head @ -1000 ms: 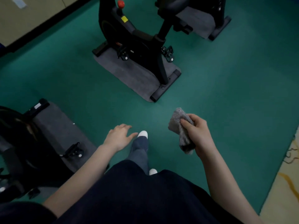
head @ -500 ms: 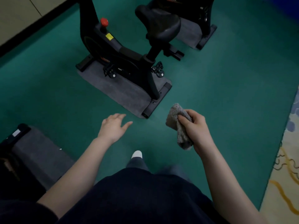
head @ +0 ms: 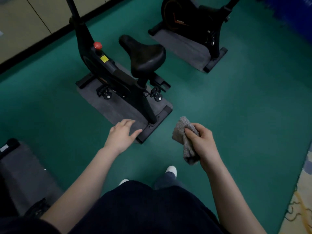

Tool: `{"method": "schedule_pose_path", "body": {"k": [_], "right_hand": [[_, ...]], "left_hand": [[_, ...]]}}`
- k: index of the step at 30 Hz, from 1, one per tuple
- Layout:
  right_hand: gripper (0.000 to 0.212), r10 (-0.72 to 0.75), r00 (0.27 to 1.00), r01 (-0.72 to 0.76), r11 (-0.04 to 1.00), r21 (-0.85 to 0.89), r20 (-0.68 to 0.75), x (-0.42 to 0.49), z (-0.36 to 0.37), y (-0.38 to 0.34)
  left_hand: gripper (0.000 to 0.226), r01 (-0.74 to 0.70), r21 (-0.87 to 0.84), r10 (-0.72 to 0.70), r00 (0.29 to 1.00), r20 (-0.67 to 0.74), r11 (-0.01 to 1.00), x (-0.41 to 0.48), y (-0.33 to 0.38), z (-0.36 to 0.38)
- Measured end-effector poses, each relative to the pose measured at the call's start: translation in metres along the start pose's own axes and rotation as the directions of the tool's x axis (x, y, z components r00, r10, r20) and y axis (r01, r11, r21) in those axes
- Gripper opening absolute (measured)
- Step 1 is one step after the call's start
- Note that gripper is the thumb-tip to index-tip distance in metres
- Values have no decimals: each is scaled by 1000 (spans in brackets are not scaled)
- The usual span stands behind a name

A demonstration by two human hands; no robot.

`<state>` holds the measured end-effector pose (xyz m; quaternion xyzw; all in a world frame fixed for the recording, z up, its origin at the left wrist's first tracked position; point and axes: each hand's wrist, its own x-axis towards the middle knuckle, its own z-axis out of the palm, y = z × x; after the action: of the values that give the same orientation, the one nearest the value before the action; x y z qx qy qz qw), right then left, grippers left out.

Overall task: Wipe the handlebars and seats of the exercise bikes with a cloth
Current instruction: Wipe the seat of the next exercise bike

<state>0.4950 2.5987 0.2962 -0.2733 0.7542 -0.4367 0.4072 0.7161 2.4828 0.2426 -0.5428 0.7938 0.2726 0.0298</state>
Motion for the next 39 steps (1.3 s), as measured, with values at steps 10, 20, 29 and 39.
{"method": "schedule_pose_path", "body": {"k": [10,20,29,39], "right_hand": [[14,-26,992,30,999,-34,120,94,-72,-25],[13,-36,975,63,991,-120,218,189,-45,-68],[18,-59,939,141,965,-223,339,281,7,-129],[16,-118,874,254,937,-238,471,357,57,-175]], "left_hand": [[58,88,-31,-92,980,-178,996,56,70,-23],[60,224,-143,-240,965,-108,964,135,66,-15],[71,370,-233,-376,926,17,900,209,27,-33],[88,397,-530,-475,880,-15,750,240,25,-51]]}}
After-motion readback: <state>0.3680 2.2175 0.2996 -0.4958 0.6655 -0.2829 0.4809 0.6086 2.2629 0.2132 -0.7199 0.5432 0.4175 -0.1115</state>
